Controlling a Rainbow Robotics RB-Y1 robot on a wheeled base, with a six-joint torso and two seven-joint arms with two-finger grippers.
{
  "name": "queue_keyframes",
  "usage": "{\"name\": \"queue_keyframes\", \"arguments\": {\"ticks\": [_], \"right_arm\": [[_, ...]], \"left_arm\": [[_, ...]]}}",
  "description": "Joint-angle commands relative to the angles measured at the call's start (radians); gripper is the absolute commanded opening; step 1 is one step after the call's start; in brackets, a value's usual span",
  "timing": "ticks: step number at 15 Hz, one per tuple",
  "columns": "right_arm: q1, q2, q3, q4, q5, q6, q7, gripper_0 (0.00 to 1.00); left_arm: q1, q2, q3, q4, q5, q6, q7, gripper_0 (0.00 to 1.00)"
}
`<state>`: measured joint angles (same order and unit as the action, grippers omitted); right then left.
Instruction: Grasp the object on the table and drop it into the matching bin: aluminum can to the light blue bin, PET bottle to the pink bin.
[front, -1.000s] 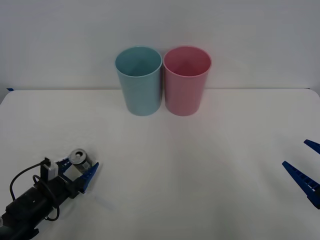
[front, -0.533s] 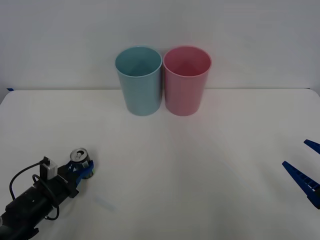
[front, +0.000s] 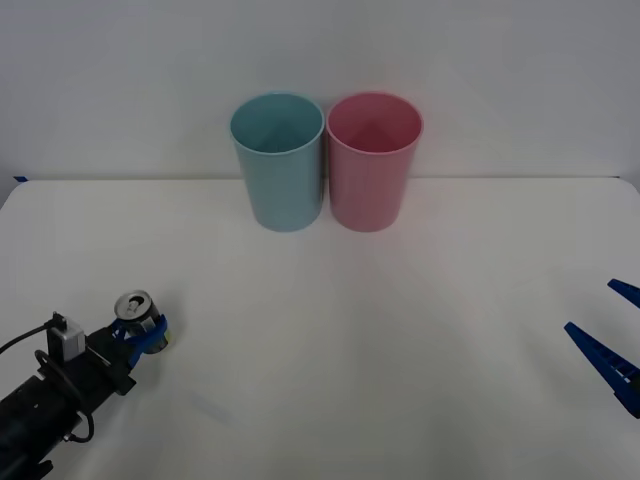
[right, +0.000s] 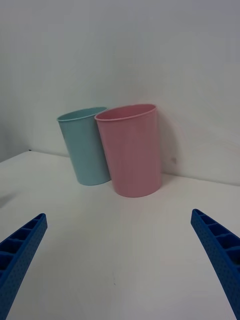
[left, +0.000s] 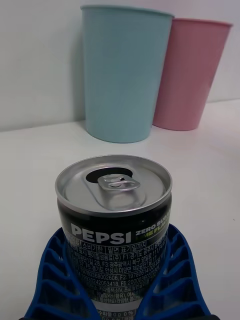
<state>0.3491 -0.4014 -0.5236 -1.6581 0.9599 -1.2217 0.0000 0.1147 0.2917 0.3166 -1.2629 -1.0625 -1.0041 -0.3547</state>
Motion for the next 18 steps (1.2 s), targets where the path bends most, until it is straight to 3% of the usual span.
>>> {"name": "queue_keyframes", "arguments": {"ticks": [1,8,14,18], "right_arm": [[0.000,0.000,0.000,0.000,0.000,0.000,0.000,1.00],[0.000,0.000,0.000,0.000,0.000,0.000,0.000,1.00],[0.000,0.000,0.000,0.000,0.000,0.000,0.000,1.00],[0.000,0.000,0.000,0.000,0.000,0.000,0.000,1.00]], "left_arm": [[0.059,0.004,0.001,-0.110,0.044,0.022,0.068,0.00],[0.161,0.004,0.013,-0.472,0.088,0.165,0.347,0.00],[0.131,0.017,0.073,-0.612,0.093,0.206,0.550,0.00],[0.036,0.056,0.062,-0.615,0.090,0.211,0.586,0.00]]}}
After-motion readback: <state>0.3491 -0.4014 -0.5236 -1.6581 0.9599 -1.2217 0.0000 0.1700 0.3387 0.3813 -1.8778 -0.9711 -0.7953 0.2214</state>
